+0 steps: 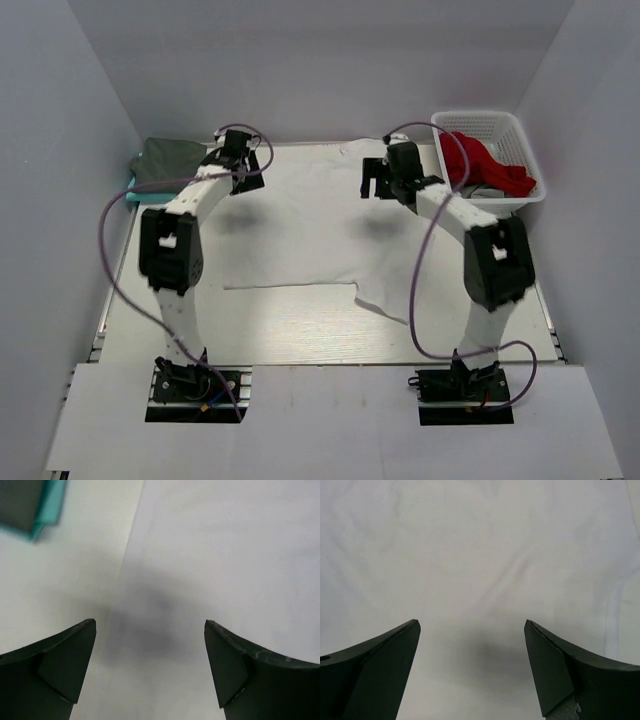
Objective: Fold and stack the t-shirts
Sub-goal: Flatten out the tshirt
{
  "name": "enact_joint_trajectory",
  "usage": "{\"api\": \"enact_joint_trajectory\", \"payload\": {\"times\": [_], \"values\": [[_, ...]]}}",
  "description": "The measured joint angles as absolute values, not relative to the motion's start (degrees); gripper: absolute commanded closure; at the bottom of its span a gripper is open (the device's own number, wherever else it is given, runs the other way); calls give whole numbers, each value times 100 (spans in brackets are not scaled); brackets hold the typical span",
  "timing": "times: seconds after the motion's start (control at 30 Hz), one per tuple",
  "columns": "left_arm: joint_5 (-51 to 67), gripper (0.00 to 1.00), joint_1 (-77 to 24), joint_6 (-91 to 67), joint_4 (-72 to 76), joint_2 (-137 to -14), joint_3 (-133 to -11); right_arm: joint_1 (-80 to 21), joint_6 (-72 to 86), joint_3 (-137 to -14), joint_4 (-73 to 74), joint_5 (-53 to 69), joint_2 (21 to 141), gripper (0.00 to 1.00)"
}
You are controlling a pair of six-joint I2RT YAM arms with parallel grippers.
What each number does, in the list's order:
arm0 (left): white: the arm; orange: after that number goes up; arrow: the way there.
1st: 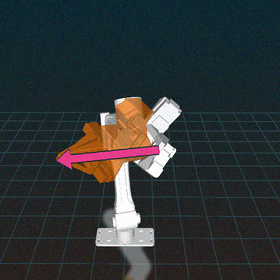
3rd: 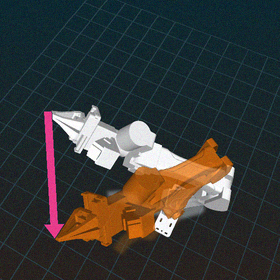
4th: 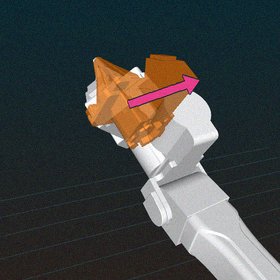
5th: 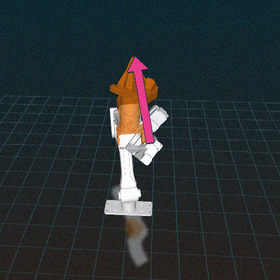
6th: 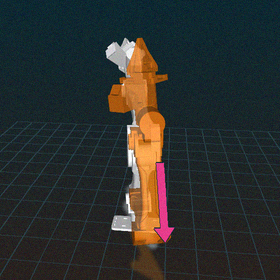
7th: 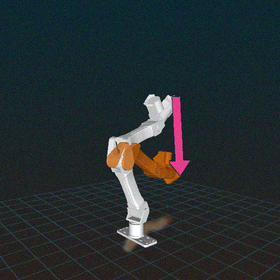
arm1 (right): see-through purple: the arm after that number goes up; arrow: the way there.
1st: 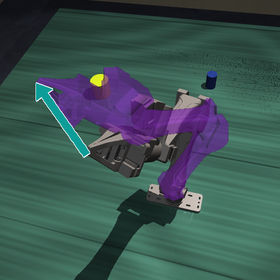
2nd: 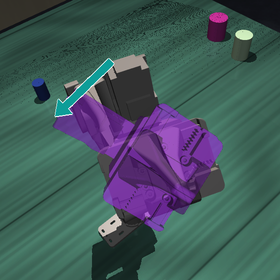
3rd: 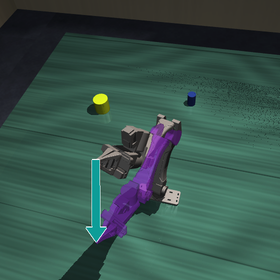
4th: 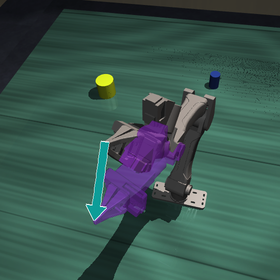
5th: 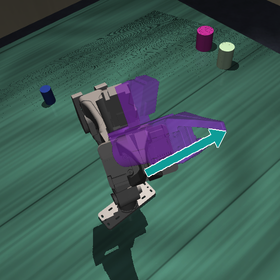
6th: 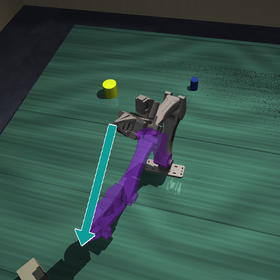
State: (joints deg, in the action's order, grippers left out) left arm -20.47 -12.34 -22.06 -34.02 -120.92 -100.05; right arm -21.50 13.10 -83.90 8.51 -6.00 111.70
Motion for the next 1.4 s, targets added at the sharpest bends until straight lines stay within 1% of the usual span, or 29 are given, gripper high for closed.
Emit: {"api": "enact_joint_trajectory", "payload": {"times": [0.07, 0.1, 0.17, 0.27, 0.37, 0.47, 0.63, 0.7, 0.77, 0.87, 0.9, 0.93, 1.0, 1.03, 1.1, 1.13, 1.2, 1.23, 1.3, 1.33, 1.4], "values": [[-2060, 1, -1284, -2453, -3424, -11061, -9039, -2171, 1424, -7714, 657, -565, 10409, 10], [-2049, 1, -1297, -2615, -3444, -10580, -8619, -2185, 1527, -7155, 471, -556, 9786, 10], [-2025, 1, -1347, -3055, -3352, -9557, -7644, -2189, 1695, -6320, 272, -515, 8945, 10], [-1833, 1, -1361, -3645, -3223, -8403, -6230, -2187, 1927, -5546, 307, -493, 8226, 10], [-1573, 1, -1345, -4088, -3310, -7747, -5035, -2185, 2143, -5002, 384, -532, 7854, 10], [-1358, 1, -1343, -4427, -3439, -7382, -4174, -2182, 2355, -4600, 451, -628, 7522, 10], [-1111, 1, -1330, -4762, -3437, -6952, -3485, -2176, 2593, -4331, 475, -788, 7081, 10], [-1046, 6, -1315, -4836, -3336, -6987, -3472, -2176, 2663, -4281, 475, -821, 6987, 10], [-1002, 6, -1304, -4884, -3190, -7026, -3472, -2176, 2714, -4198, 480, -836, 6919, 10], [-1002, 10, -1293, -4941, -3048, -7035, -3472, -2176, 2779, -4097, 521, -847, 6904, 10], [-1013, 12, -1291, -4954, -3011, -7035, -3472, -2176, 2801, -4069, 552, -847, 6904, 10], [-1033, 19, -1284, -4974, -2974, -7037, -3472, -2176, 2816, -4053, 593, -849, 6901, 10], [-1111, 25, -1269, -5063, -2950, -7041, -3472, -2176, 2836, -4029, 644, -860, 6901, 10], [-1157, 30, -1258, -5098, -2956, -7050, -3472, -2176, 2842, -4025, 668, -864, 6901, 10], [-1251, 35, -1247, -5214, -2980, -7100, -3470, -2176, 2858, -3990, 679, -867, 6884, 10], [-1297, 40, -1247, -5258, -2991, -7126, -3465, -2176, 2862, -3953, 694, -873, 6858, 10], [-1356, 41, -1247, -5345, -2991, -7168, -3428, -2176, 2884, -3848, 755, -899, 6777, 10], [-1378, 47, -1247, -5376, -2993, -7188, -3398, -2176, 2902, -3798, 805, -921, 6726, 10], [-1396, 52, -1247, -5435, -2965, -7240, -3350, -2176, 2926, -3717, 956, -993, 6617, 10], [-1409, 62, -1247, -5450, -2941, -7275, -3350, -2176, 2941, -3677, 1041, -1039, 6549, 10], [-1422, 75, -1247, -5481, -2867, -7336, -3350, -2176, 2961, -3625, 1225, -1120, 6407, 10]]}}
